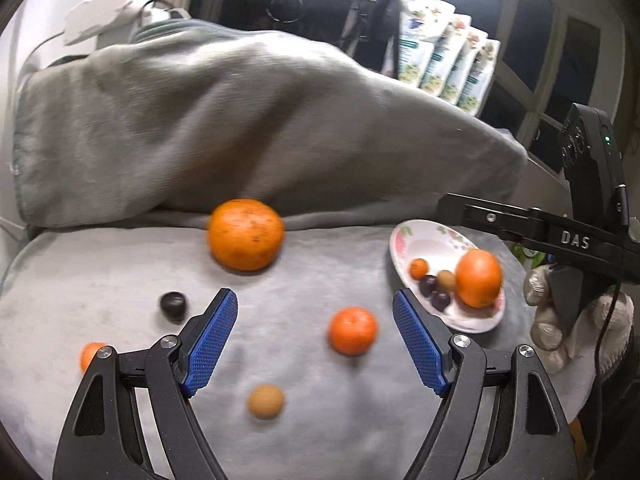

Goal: Organize fruits
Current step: 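Withdraw both grippers from the plate toward the large bumpy orange, then close the left gripper on the large orange while the right gripper clamps it too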

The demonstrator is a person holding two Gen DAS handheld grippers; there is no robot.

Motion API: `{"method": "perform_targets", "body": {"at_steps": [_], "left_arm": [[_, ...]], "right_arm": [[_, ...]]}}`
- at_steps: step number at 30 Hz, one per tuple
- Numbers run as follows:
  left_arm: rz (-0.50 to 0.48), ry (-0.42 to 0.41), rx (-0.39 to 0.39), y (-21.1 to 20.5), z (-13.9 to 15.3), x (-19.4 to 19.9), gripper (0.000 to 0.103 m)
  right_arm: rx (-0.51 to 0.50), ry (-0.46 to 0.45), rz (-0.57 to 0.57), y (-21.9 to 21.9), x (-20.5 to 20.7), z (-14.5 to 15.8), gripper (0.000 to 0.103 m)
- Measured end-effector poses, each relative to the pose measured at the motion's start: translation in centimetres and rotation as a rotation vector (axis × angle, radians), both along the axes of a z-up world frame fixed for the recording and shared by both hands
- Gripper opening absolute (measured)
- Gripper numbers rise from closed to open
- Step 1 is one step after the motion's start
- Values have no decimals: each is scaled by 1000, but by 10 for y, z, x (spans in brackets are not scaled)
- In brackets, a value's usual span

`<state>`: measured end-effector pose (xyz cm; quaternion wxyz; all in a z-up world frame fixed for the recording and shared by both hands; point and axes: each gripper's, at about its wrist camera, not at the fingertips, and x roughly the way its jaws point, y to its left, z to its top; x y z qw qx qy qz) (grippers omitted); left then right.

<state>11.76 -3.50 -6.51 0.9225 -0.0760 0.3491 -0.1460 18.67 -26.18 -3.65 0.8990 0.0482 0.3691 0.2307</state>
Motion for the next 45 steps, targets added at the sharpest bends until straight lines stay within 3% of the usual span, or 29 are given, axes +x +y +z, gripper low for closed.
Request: {"method": "perform_targets", "body": {"at_steps": [10, 21, 27, 34, 41, 45], "left_arm": [[27, 42, -45, 30, -13, 29, 79], [8, 87, -72, 30, -27, 60, 69], [3, 113, -107, 31, -35, 74, 62], [12, 135, -152, 38, -39, 84, 62], [24, 145, -159, 42, -42, 91, 61], [28, 160, -165, 42, -46, 96, 61]], "right_arm": [[52, 83, 48, 39, 28, -9, 90], [216, 257, 26, 63, 70, -34, 90], [216, 290, 34, 82, 83, -44, 84], [222, 338, 23, 101, 99, -59, 75], [210, 357, 21, 119, 108, -70, 74], [198, 370, 17, 124, 113, -77, 66]]}}
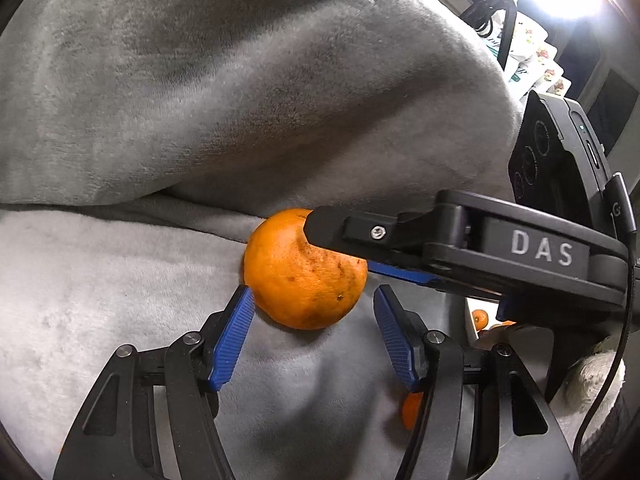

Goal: Organize fruits
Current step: 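Close the left gripper on the large orange while the right gripper clamps it too, then carry the large orange with both grippers and lower it onto the plate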

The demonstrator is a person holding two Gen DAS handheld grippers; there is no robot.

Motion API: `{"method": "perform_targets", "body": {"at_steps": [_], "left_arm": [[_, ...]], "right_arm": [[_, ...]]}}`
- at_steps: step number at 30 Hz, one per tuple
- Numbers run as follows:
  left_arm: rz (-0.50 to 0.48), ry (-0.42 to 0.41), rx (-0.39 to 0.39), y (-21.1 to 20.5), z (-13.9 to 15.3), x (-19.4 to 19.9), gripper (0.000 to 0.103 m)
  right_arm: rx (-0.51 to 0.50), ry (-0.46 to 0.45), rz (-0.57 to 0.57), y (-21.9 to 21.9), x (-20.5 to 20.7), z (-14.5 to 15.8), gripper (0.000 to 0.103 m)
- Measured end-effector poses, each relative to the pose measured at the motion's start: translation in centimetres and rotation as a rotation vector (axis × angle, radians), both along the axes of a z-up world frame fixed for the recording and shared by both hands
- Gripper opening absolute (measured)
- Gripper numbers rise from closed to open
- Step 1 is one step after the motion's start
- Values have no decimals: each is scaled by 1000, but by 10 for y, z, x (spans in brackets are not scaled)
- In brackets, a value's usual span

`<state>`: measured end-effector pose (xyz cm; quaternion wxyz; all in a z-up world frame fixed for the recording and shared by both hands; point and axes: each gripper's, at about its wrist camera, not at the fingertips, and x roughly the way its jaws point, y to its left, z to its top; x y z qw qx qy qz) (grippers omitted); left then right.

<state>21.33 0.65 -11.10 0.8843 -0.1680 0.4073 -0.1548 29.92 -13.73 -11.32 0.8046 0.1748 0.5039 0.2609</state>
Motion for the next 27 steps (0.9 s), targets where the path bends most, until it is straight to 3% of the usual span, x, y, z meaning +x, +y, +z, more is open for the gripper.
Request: {"method": "perform_targets", "body": {"at_steps": [5, 11, 19, 27], "left_arm": [[2, 6, 6, -3, -1, 2, 61], [11, -2, 32, 0, -1, -1, 51], [12, -13, 56, -16, 3, -12, 51], [1, -47, 73, -30, 13, -26, 51]], "right_arm": [[-2, 8, -3, 2, 2, -6, 62], [15, 8, -7, -4, 3, -6, 58], [-4, -23, 9, 8, -10, 5, 56], [14, -43, 7, -7, -23, 17, 55]]}}
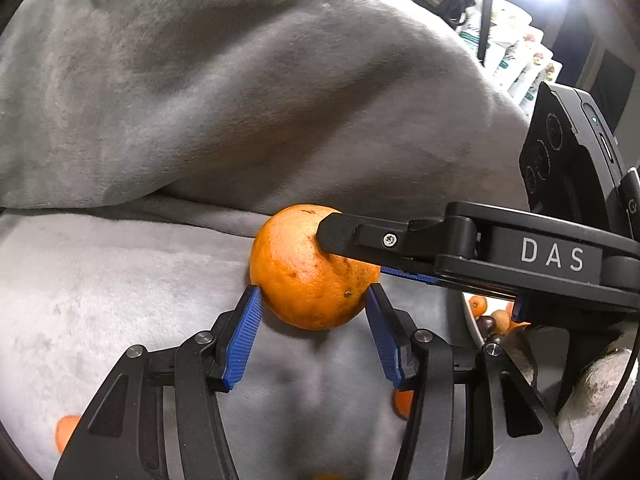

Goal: Organize fruits
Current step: 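Carry the large orange with both grippers and lower it onto the plate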

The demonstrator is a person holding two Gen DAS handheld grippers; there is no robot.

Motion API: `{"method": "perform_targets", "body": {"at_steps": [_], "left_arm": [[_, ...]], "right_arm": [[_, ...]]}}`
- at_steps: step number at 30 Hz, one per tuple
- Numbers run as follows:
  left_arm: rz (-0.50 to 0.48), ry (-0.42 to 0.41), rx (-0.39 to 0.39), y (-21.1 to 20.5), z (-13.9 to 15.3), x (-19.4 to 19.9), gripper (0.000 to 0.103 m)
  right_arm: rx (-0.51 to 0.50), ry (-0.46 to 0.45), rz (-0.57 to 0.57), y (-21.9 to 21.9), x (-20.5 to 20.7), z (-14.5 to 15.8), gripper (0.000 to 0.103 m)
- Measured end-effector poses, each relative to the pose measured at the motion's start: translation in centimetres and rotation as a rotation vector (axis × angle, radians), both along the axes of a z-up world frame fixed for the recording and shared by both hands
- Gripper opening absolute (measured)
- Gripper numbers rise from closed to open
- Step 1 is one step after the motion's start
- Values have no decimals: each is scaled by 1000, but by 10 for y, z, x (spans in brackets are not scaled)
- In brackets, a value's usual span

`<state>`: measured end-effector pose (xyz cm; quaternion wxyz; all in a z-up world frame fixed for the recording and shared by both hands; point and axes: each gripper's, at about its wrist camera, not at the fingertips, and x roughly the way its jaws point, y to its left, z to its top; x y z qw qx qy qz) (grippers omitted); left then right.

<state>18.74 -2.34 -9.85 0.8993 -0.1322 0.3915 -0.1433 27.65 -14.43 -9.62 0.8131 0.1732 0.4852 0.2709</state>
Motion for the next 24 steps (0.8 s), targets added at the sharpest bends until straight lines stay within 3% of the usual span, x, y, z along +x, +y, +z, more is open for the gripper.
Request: {"method": "perform_targets", "body": {"at_steps": [10, 24], "left_arm": [[-35, -52, 9, -21, 16, -17, 51], [-123, -99, 2, -83, 40, -31, 51]], "right_arm": [[8, -50, -19, -33, -28, 19, 55], [3, -106, -85, -111, -60, 47, 55]]}}
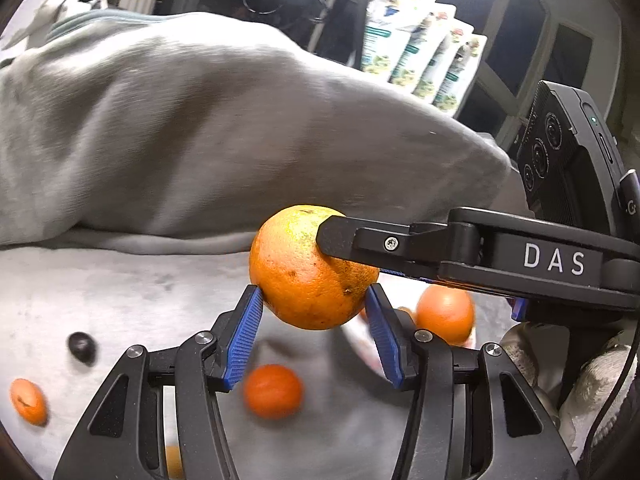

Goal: Organize fruits
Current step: 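Carry the large orange with both grippers and lower it onto the plate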

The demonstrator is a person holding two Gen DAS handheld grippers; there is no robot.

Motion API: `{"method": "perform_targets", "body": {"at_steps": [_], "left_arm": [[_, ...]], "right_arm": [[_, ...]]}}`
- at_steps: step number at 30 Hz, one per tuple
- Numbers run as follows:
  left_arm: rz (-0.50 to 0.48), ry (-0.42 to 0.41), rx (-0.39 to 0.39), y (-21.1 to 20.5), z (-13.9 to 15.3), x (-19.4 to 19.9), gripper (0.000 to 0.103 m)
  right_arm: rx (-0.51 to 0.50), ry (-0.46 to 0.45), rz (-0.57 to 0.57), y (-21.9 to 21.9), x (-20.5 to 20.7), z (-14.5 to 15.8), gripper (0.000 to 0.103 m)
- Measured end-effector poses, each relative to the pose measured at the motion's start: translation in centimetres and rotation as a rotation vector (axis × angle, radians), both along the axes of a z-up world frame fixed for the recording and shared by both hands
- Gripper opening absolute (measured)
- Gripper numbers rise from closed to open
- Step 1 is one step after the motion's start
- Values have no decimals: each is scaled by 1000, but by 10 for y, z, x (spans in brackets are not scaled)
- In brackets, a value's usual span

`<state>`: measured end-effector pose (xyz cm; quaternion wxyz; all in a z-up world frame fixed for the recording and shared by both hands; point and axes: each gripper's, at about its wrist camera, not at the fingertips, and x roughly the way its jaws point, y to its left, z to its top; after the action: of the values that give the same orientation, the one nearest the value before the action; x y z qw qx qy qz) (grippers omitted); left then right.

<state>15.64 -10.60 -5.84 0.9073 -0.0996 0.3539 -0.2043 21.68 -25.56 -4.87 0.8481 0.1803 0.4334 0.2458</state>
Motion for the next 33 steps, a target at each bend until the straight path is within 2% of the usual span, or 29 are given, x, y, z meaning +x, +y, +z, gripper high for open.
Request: {"method": "perform_targets", "body": {"at_steps": [15, 31, 32, 33], "left_arm": [[-99, 12, 3, -65, -3, 15, 52], [-137, 41, 26, -92, -12, 27, 51], [-144, 39, 25, -92, -11, 27, 51], [-152, 30, 20, -94, -10, 26, 48]], "right_arm": [[-2, 7, -106, -83, 2, -5, 55], [40, 39, -156, -116, 12, -17, 54], [45, 37, -156, -117, 12, -17, 54], [59, 36, -151, -119, 12, -17, 45]]}}
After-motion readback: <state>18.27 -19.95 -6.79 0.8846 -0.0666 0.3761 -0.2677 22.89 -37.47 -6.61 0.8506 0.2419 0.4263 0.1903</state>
